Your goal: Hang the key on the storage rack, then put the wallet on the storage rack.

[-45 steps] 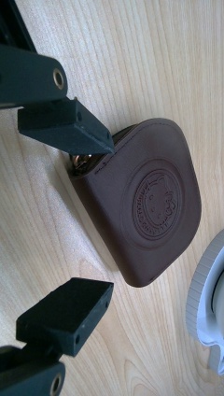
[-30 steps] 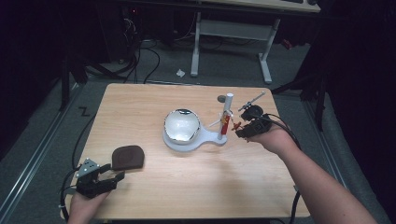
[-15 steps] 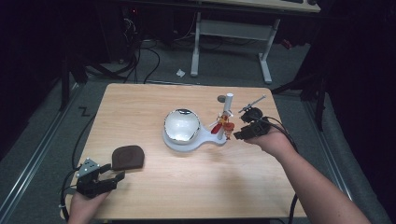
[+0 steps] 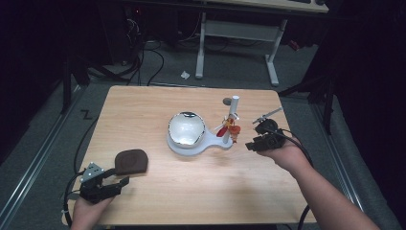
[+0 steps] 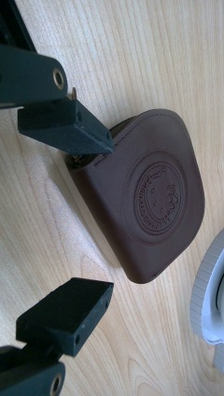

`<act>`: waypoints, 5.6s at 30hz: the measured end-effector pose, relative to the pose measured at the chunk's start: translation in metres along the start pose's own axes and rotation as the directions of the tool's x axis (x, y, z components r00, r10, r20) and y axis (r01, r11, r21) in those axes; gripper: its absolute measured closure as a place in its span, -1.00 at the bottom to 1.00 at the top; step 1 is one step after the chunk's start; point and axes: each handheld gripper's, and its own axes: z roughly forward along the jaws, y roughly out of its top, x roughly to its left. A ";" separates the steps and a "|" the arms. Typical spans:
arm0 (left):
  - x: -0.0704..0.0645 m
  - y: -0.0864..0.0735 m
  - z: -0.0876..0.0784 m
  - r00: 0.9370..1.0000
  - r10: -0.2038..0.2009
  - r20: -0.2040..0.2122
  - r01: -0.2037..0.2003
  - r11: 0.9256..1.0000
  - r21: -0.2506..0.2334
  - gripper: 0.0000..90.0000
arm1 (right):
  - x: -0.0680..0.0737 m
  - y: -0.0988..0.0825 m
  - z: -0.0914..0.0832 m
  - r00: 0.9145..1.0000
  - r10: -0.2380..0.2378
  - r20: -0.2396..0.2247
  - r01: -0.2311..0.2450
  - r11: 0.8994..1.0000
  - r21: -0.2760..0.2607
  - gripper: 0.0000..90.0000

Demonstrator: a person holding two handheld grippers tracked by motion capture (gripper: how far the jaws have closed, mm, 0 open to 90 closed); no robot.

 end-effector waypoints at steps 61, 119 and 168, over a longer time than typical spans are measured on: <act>-0.013 0.009 -0.010 0.995 0.009 -0.096 -0.012 0.999 -0.033 -0.43 | 0.035 -0.160 0.065 0.996 0.075 0.054 -0.041 0.882 -0.470 0.13; 0.029 0.015 0.017 0.978 -0.209 -0.024 0.208 0.977 -0.052 0.93 | 0.025 -0.179 0.059 0.990 0.143 0.015 -0.120 0.879 -0.462 0.14; -0.058 0.082 -0.007 0.998 0.042 -0.055 -0.057 0.953 -0.298 0.94 | 0.020 -0.181 0.058 0.986 0.147 0.080 -0.094 0.881 -0.464 0.15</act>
